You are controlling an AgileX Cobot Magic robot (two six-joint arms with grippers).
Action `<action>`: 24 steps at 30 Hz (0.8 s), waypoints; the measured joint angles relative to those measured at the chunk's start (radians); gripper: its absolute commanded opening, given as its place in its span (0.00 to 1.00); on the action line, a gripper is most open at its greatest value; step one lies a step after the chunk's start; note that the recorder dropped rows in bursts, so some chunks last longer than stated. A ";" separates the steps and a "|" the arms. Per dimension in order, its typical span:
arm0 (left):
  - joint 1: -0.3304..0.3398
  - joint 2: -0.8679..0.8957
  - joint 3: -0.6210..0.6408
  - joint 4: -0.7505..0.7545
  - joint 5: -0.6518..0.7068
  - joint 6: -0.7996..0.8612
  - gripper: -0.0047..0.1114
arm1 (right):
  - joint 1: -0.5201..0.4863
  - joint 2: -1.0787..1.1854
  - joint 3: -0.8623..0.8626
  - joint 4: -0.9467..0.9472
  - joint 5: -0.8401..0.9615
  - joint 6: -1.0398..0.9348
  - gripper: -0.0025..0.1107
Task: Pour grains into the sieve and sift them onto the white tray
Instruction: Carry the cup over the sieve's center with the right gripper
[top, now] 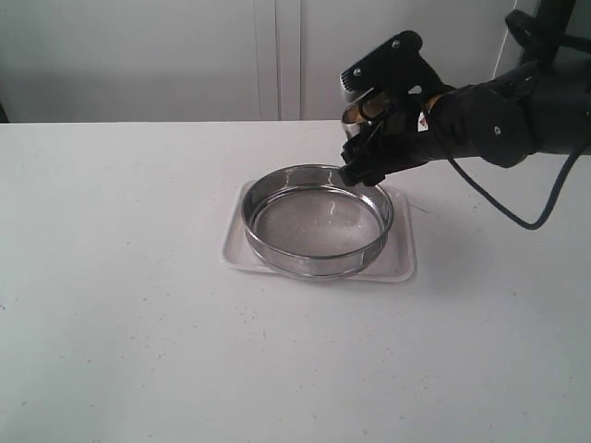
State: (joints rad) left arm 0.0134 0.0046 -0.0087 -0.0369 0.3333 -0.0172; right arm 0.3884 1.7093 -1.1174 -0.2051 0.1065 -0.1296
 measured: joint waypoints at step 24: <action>0.000 0.000 0.000 0.000 0.000 0.000 0.04 | 0.043 0.122 -0.170 0.002 0.295 -0.157 0.02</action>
State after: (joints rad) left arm 0.0134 0.0046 -0.0087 -0.0369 0.3333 -0.0172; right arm 0.4311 1.8311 -1.2870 -0.2032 0.4018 -0.2867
